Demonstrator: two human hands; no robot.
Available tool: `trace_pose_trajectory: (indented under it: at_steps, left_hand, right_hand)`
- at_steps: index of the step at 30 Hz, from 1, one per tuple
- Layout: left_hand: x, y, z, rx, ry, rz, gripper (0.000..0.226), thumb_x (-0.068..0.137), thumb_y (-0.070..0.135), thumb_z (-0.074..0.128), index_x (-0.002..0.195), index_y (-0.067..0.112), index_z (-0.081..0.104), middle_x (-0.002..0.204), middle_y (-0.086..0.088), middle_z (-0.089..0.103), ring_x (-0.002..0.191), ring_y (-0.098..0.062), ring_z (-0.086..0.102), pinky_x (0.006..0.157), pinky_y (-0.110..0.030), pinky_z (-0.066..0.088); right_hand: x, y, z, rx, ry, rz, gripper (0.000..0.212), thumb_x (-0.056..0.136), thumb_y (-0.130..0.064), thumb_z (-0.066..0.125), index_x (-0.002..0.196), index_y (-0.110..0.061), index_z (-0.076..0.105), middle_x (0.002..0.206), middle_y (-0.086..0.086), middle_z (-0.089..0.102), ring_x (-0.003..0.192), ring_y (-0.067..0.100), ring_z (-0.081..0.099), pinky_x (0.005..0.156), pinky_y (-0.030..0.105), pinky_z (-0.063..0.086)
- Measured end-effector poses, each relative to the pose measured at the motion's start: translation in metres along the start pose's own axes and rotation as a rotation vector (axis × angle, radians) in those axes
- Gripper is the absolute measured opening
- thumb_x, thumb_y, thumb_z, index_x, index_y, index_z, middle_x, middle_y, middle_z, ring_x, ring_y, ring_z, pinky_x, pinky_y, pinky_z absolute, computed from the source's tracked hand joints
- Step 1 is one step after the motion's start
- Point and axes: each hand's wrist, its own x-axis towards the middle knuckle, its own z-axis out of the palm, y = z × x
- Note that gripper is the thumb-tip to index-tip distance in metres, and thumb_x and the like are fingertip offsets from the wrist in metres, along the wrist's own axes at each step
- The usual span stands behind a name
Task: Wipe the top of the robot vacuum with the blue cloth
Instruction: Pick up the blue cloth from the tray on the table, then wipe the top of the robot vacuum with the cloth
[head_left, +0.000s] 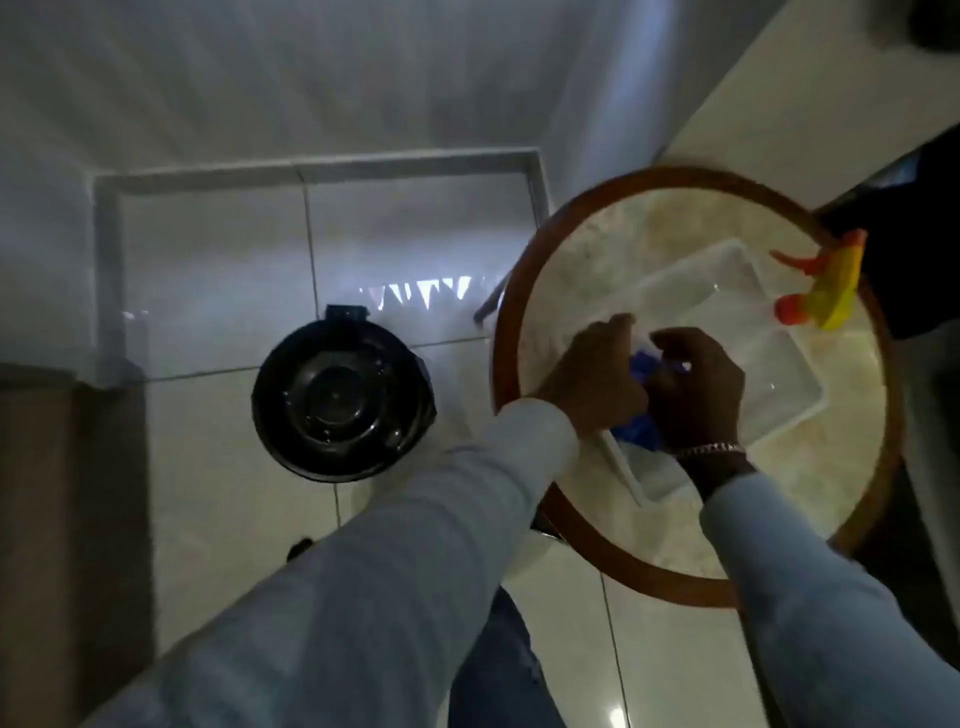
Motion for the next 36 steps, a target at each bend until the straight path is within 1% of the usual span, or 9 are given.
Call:
trace_pose_trajectory:
  at_steps: [3,7,14,18,21,25,29,32,36]
  left_hand:
    - [0.023,0.003,0.03,0.126,-0.183,-0.051,0.073,0.074,0.013,0.069,0.134,0.002,0.03,0.129,-0.025,0.046,0.12,-0.042,0.045,0.099,-0.049,0.046]
    - [0.047,-0.003,0.064,0.204,-0.113,-0.13,0.075,0.073,0.019,0.071,0.134,0.009,0.029,0.131,-0.023,0.041,0.119,-0.043,0.042,0.097,-0.054,0.045]
    - [0.065,-0.02,0.069,0.117,-0.017,-0.165,0.037,0.079,0.014,0.066,0.112,0.007,0.052,0.115,-0.018,0.059,0.105,-0.035,0.057,0.09,-0.044,0.051]
    - [0.039,-0.009,0.049,-0.147,0.102,-0.02,0.038,0.073,0.007,0.068,0.11,0.004,0.06,0.108,-0.016,0.067,0.1,-0.03,0.063,0.086,-0.04,0.056]
    - [0.013,-0.012,0.017,-0.364,0.153,0.081,0.04,0.073,-0.002,0.065,0.111,0.007,0.061,0.107,-0.014,0.069,0.098,-0.027,0.065,0.084,-0.035,0.057]
    - [-0.021,-0.041,-0.034,-0.491,0.264,0.145,0.04,0.076,-0.005,0.065,0.114,0.009,0.061,0.109,-0.007,0.068,0.104,-0.019,0.064,0.09,-0.029,0.055]
    - [-0.05,-0.096,-0.095,-0.486,0.427,0.14,0.04,0.077,-0.002,0.068,0.115,0.009,0.061,0.1,0.008,0.064,0.093,0.0,0.062,0.082,-0.013,0.052]
    - [-0.066,-0.146,-0.125,-0.432,0.517,0.139,0.038,0.078,0.003,0.068,0.115,0.009,0.061,0.096,0.019,0.06,0.089,0.013,0.06,0.078,-0.007,0.049]
    - [-0.07,-0.233,-0.152,-0.136,0.585,0.036,0.063,0.081,0.035,0.07,0.136,0.013,0.046,0.129,-0.002,0.059,0.117,-0.002,0.052,0.095,-0.009,0.043]
  right_hand:
    - [-0.002,0.035,0.007,0.016,0.051,0.23,0.037,0.075,-0.004,0.066,0.111,-0.002,0.056,0.113,0.021,0.061,0.103,0.036,0.056,0.086,0.04,0.044]
    - [0.002,0.064,0.025,0.081,-0.039,0.421,0.06,0.076,-0.017,0.073,0.126,-0.003,0.044,0.126,0.02,0.055,0.112,0.036,0.053,0.094,0.046,0.046]
    - [0.008,0.079,0.033,0.29,-0.042,0.563,0.067,0.076,-0.02,0.075,0.134,-0.01,0.043,0.121,0.017,0.061,0.108,0.031,0.059,0.096,0.05,0.05]
    - [0.0,0.067,0.002,0.548,0.023,0.406,0.034,0.072,-0.021,0.075,0.105,-0.02,0.066,0.103,0.006,0.07,0.094,0.021,0.068,0.079,0.033,0.058]
    - [-0.001,0.039,-0.01,0.779,-0.02,0.354,0.019,0.075,-0.011,0.069,0.085,-0.027,0.068,0.084,-0.006,0.074,0.084,0.011,0.072,0.068,0.023,0.057]
    - [-0.007,-0.023,0.005,0.918,-0.244,0.202,0.034,0.08,-0.007,0.063,0.112,-0.012,0.053,0.106,0.008,0.063,0.093,0.013,0.068,0.076,0.034,0.057]
    - [-0.022,-0.095,0.055,1.096,-0.521,0.128,0.068,0.069,-0.012,0.069,0.132,-0.007,0.046,0.125,0.013,0.063,0.109,0.026,0.066,0.08,0.036,0.059]
    - [-0.028,-0.129,0.112,1.106,-0.563,0.289,0.062,0.065,-0.005,0.068,0.125,-0.005,0.055,0.114,0.013,0.068,0.1,0.026,0.069,0.078,0.035,0.06]
    - [-0.03,-0.144,0.188,0.965,-0.508,0.332,0.033,0.077,0.004,0.067,0.089,-0.027,0.064,0.096,-0.002,0.072,0.093,0.02,0.069,0.074,0.029,0.06]
